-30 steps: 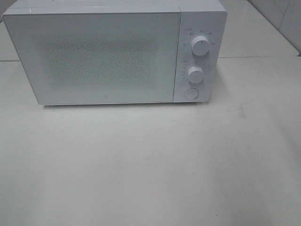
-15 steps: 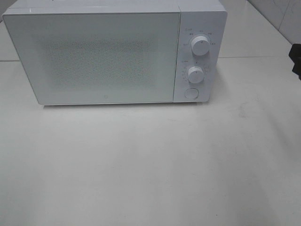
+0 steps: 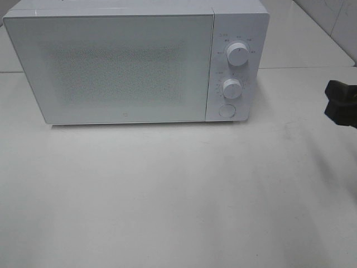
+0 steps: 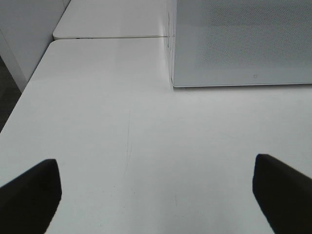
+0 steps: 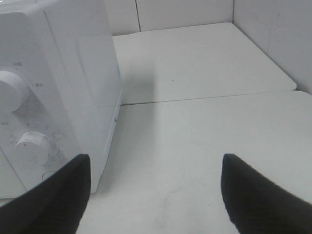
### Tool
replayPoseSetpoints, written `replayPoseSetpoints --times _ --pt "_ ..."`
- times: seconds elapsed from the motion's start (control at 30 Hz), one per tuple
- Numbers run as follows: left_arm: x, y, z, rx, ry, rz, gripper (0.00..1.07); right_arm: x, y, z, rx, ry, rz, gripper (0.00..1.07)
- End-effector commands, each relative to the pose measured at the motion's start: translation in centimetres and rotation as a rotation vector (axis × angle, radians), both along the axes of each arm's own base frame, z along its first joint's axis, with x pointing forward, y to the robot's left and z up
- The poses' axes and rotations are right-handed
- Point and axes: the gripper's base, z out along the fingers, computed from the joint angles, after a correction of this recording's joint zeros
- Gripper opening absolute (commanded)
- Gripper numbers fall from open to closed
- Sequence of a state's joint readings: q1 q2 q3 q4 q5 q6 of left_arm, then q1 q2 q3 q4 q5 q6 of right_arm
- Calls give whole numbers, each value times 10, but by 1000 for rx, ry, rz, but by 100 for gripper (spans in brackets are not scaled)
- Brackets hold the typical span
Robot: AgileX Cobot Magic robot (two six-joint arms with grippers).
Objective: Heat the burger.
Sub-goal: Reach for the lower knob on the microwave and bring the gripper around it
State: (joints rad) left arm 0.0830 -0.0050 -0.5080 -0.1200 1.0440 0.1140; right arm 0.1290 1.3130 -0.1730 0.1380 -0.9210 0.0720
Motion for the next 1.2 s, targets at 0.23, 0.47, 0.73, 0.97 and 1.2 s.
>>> replayPoseSetpoints --times 0.23,0.47,0.73,0.97,1.2 --pt "-3 -1 -2 -12 -22 -1 100 -2 36 -14 -137 -27 24 71" --pt "-3 -1 -2 -12 -22 -1 100 -8 57 -21 -118 -42 -11 72" --pt "-3 -1 -2 -12 -22 -1 100 -1 88 -22 -111 -38 6 79" --pt "-3 -1 -2 -12 -22 -1 100 11 112 -22 -97 -48 11 77" --pt "-3 -1 -2 -12 -22 -1 100 23 125 -25 -95 -54 20 76"
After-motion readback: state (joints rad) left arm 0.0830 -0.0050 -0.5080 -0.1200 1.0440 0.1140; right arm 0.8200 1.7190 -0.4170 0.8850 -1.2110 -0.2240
